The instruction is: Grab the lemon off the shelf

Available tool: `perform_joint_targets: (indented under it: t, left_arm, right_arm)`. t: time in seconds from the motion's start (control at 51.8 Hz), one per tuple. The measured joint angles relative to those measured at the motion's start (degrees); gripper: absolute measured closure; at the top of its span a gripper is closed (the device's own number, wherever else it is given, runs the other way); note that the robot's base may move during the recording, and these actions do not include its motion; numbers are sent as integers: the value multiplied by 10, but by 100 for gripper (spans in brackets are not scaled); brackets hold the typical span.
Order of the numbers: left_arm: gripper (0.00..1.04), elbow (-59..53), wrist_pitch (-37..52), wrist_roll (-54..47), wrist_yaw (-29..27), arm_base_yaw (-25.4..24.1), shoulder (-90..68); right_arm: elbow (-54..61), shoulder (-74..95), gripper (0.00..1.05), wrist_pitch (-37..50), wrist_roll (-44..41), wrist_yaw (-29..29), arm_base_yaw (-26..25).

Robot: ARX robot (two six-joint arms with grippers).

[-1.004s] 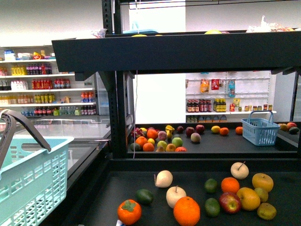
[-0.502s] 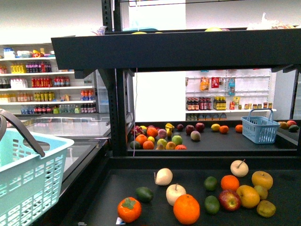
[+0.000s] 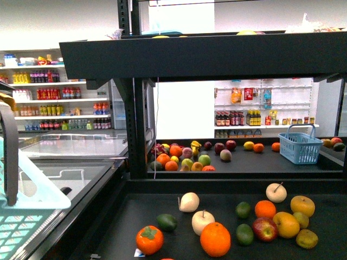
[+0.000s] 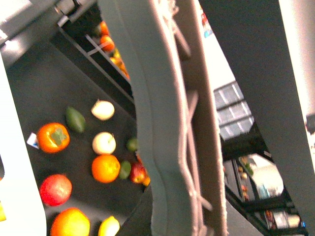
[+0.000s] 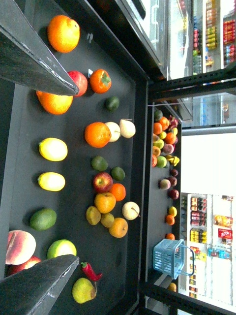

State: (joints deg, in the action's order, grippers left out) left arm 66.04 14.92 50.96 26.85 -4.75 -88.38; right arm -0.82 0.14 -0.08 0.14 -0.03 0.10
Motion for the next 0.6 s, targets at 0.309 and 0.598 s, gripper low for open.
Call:
perform_joint_targets:
  t: [0.309, 0.598]
  left_arm:
    - [98, -30, 17, -80, 67, 124, -6]
    - [98, -8, 27, -148, 67, 202, -106]
  right_arm:
    - [0, 0, 8, 0, 0, 0, 0]
    - [0, 0, 8, 0, 0, 0, 0]
